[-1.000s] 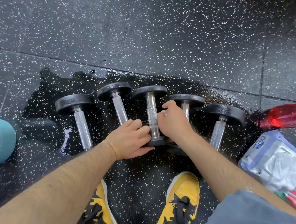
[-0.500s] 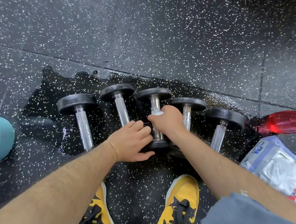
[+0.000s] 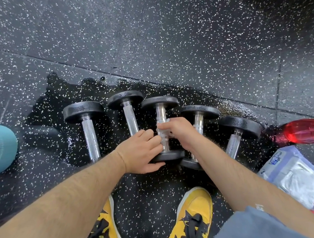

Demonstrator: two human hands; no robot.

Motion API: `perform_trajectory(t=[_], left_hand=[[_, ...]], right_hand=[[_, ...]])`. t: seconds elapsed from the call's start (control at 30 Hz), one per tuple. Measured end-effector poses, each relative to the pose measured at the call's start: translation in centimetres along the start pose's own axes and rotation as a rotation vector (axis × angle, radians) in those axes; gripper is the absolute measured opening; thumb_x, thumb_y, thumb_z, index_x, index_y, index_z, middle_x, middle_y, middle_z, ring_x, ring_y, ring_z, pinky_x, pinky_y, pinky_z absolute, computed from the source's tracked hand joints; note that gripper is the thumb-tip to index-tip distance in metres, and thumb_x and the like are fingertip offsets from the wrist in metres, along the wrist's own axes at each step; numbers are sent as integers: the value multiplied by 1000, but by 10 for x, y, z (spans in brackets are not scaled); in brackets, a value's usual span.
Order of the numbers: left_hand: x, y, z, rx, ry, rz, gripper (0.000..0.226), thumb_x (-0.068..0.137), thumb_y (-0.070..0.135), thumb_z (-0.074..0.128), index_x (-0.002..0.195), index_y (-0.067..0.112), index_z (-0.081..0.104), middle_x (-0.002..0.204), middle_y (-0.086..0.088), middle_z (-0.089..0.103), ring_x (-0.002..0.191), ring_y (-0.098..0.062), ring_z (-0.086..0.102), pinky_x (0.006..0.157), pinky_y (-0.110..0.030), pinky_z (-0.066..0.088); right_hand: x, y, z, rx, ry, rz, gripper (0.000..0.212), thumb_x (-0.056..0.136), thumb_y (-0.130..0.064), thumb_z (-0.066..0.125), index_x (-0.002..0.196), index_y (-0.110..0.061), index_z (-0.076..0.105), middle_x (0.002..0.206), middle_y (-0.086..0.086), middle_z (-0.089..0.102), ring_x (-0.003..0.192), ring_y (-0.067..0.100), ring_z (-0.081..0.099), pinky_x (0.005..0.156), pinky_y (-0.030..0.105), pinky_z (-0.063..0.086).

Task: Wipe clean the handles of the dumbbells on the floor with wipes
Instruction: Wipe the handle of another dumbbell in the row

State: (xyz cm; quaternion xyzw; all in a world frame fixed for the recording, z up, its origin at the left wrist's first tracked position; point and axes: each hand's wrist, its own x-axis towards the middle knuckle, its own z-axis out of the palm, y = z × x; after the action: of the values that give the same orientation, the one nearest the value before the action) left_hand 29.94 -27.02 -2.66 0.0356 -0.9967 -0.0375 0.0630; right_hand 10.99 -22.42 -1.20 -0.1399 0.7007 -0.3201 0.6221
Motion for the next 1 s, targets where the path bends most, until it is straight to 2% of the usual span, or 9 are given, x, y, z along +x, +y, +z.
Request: perform_trajectory(t=[0.1,0.2,0.27,0.33,0.43,0.57,0.67,0.87,1.0], left_hand=[[1,-1,-1,28,2,38,42,96,56,56,86,15,62,86,0,49,77,-23,41,68,-35,42],[2,-1,0,45,-16,75,41,97,54,55,86,16,63,86,0,49,77,-23,41,67,-35,42],[2,-1,1,44,-20,72,40,97,55,54,87,17,64,86,1,49,77,-23,41,67,-35,43],[1,-1,0,27,-12,58,39,95,54,57,88,17,66,86,1,50,76,-23,42,66,-36,43],[2,-1,-1,7,-1,48,38,93,53,63,85,16,65,85,0,50,75,-23,42,65,-36,43],[3,0,-1,11,5,45,38,91,53,65,82,16,64,84,1,51,75,-22,41,65,-34,39],[3,-1,-2,0,16,39,38,91,52,64,82,16,65,85,1,51,75,-22,42,65,-35,40],[3,0,1,-11,18,42,37,92,51,61,83,16,67,87,0,56,77,-22,41,66,-35,40],[5,0,-2,-3,28,48,37,92,51,63,82,15,66,86,0,54,77,-23,41,66,-36,41]], right_hand=[[0,0,-1,16,-34,32,10,91,-22,72,90,-12,70,85,1,70,81,17,66,78,32,53],[-3,2,-4,-158,-16,-3,21,86,-42,70,86,-22,66,88,-3,66,85,18,61,95,47,53],[-10,3,-3,-133,9,27,46,84,-45,66,124,-23,59,113,-7,59,103,16,56,101,45,48],[-15,7,-1,-84,101,14,51,92,-33,58,140,-23,42,115,-8,54,100,12,54,87,32,45],[-14,16,8,-153,281,-172,25,101,-27,50,122,-15,48,93,-2,63,71,7,53,59,24,38],[-6,19,16,-203,422,-285,11,100,-27,54,96,-21,63,87,-7,64,77,10,58,65,24,44],[5,18,20,-271,522,-412,24,97,-22,54,77,-19,67,75,3,61,71,15,55,60,28,43],[-4,11,26,-520,553,-468,38,99,-28,45,64,-16,47,73,-1,50,71,11,43,64,25,29],[5,-3,22,-381,600,-438,47,102,-33,51,58,-19,44,60,-4,49,58,11,42,58,29,32]])
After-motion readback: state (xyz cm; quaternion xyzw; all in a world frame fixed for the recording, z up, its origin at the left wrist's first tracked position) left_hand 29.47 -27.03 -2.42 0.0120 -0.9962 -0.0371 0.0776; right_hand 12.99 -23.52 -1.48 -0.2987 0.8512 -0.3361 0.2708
